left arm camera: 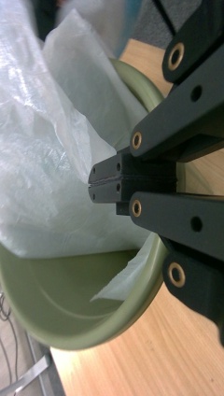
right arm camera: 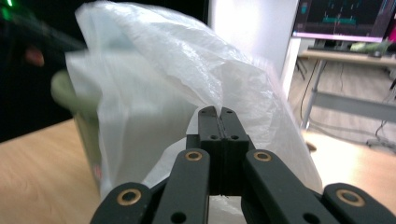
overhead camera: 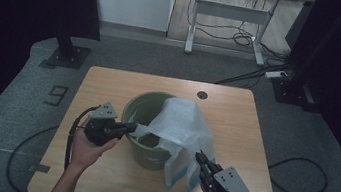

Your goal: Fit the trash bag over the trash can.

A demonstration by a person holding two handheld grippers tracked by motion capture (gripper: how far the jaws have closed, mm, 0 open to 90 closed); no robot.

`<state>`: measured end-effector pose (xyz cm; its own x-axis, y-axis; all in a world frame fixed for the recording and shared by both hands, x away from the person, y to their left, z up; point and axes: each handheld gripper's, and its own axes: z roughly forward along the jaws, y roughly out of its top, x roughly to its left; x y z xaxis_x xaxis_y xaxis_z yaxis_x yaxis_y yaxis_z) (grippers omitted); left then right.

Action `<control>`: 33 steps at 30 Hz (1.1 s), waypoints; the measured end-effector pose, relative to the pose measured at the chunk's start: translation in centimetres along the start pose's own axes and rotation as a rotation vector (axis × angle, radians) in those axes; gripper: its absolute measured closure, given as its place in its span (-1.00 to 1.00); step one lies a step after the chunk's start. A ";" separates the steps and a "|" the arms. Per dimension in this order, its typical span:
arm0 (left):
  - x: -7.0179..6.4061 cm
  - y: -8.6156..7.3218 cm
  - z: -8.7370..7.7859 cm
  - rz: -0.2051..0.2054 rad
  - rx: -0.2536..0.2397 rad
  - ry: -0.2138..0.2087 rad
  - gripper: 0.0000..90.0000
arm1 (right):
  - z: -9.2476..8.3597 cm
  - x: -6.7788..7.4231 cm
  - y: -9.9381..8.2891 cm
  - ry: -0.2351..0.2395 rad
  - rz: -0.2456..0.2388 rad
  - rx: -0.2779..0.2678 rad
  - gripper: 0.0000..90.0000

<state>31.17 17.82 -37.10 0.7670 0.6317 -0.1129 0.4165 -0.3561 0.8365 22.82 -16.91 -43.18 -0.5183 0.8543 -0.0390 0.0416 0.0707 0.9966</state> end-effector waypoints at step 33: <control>-5.0 1.7 1.7 0.127 -0.061 -0.121 0.48 | 1.0 1.1 0.6 0.076 -0.019 0.012 0.98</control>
<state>28.83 12.89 -36.04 0.8661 0.4957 -0.0649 0.2851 -0.3830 0.8787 23.16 -15.42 -42.73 -0.5822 0.8114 -0.0516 0.0409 0.0926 0.9949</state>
